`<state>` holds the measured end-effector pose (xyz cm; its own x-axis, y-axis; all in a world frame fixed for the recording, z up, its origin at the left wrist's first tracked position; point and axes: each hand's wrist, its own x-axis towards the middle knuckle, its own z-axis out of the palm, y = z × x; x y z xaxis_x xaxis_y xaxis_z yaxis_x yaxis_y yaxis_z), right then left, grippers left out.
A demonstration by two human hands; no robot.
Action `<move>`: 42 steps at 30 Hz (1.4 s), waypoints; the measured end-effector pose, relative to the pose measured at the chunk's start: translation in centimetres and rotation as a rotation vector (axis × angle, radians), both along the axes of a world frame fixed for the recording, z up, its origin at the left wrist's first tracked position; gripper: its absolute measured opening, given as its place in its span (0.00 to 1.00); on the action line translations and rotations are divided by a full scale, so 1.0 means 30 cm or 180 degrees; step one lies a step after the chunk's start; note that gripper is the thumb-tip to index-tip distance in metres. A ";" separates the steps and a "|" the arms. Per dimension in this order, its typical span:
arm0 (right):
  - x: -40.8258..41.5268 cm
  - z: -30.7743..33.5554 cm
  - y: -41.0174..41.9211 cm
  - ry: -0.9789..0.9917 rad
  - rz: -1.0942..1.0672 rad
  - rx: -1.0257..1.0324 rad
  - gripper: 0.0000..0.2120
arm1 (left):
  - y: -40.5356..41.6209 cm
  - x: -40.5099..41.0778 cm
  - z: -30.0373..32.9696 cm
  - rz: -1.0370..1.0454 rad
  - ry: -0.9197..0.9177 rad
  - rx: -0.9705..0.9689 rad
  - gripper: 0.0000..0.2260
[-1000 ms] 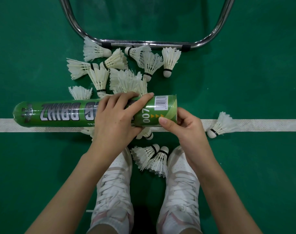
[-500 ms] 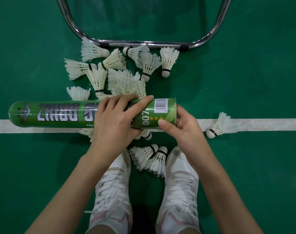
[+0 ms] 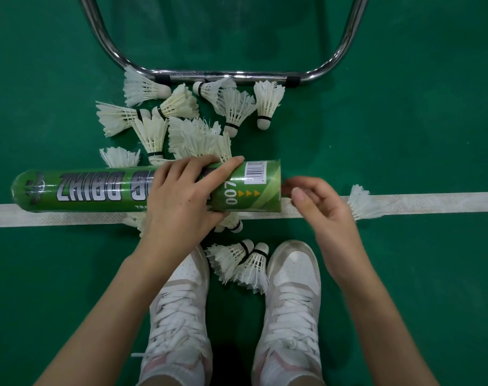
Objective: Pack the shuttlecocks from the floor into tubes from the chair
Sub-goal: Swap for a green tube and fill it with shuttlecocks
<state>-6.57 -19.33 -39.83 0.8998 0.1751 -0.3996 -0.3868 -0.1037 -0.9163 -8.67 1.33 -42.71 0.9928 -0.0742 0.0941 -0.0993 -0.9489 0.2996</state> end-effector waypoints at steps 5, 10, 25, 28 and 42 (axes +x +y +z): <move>0.006 -0.085 -0.136 -0.0556 -0.0143 -0.1763 0.09 | -0.008 0.004 0.002 -0.0014 -0.0015 -0.0019 0.35; 0.044 -0.143 -0.248 -0.1001 -0.0381 -0.2791 0.20 | -0.016 0.006 0.010 -0.0040 -0.0024 -0.0013 0.35; 0.042 -0.199 -0.260 0.0068 -0.0588 -0.2535 0.06 | -0.030 0.015 0.012 -0.0097 0.0025 -0.0052 0.36; 0.038 -0.170 -0.248 0.0034 -0.0683 -0.2211 0.05 | -0.028 0.015 0.012 -0.0095 0.0028 -0.0059 0.36; 0.015 0.069 -0.077 -0.0260 -0.0940 -0.0173 0.05 | -0.031 0.014 0.014 -0.0093 -0.0005 -0.0040 0.36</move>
<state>-6.12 -21.63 -37.77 0.9382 -0.1183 -0.3254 -0.3327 -0.0476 -0.9418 -8.27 0.41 -42.30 0.9901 -0.1021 0.0966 -0.1274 -0.9418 0.3112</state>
